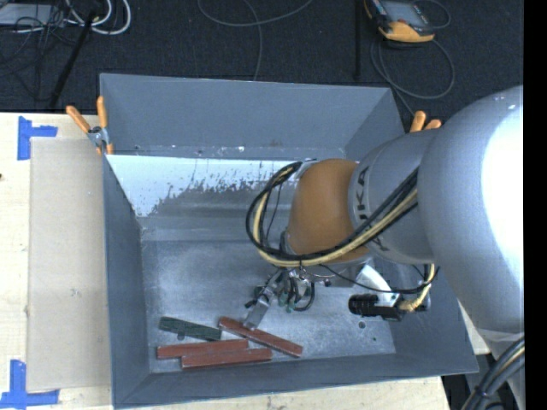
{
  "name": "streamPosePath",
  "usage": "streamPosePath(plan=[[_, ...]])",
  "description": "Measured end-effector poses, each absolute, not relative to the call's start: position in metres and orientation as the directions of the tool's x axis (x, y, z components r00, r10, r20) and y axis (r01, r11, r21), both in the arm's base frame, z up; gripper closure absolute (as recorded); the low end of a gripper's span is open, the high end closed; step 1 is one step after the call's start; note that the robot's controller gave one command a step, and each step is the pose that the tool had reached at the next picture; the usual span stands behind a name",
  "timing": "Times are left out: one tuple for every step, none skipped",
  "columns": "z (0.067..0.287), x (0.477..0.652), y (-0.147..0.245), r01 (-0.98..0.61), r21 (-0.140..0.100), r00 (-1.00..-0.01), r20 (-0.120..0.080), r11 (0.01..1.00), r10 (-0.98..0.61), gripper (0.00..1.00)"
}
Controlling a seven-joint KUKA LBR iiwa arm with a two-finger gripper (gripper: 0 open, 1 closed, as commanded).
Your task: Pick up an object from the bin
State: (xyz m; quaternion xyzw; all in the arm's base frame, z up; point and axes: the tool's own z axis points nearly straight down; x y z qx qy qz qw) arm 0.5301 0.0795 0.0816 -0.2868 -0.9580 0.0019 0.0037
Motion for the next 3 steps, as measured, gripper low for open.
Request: streamPosePath(plan=[[0.070,0.565,0.039,0.375,-0.001,-0.927,-0.004,0.927,0.375,0.00],[0.071,0.564,0.041,0.376,0.001,-0.927,0.000,0.927,0.376,1.00],[0.229,0.569,0.042,0.284,0.003,-0.959,-0.008,0.959,0.284,1.00]])
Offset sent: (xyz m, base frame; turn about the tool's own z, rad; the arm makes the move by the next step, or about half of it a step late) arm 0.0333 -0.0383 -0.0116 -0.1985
